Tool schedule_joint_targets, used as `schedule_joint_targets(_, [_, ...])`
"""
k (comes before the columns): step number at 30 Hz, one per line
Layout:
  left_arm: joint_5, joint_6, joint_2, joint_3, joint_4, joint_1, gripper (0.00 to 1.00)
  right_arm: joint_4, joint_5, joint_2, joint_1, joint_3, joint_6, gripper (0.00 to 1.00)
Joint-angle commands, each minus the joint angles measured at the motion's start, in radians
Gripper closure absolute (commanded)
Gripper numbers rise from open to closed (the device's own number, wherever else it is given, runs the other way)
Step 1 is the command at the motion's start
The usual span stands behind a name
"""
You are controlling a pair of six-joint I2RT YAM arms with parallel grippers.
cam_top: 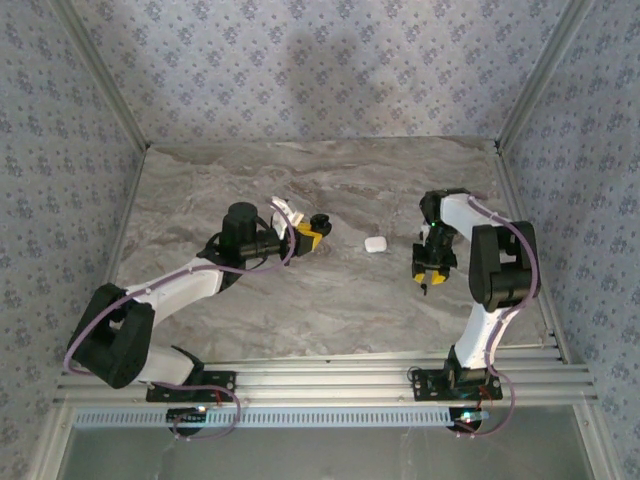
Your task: Insert the wireless bluetooth earbuds into the charging case
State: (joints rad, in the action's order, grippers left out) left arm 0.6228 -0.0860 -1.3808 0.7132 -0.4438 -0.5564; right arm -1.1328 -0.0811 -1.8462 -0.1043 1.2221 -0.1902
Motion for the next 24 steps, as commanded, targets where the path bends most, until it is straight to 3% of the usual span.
schedule_joint_targets(1, [-0.006,0.019,0.034,-0.006,-0.006,0.006,0.85,-0.001,0.005,-0.030,0.005,0.014,0.012,0.63])
schedule_joint_targets(24, [-0.009,0.013,0.032,-0.009,-0.006,0.005,0.86,0.068,0.020,-0.064,0.000,-0.078,0.009,0.69])
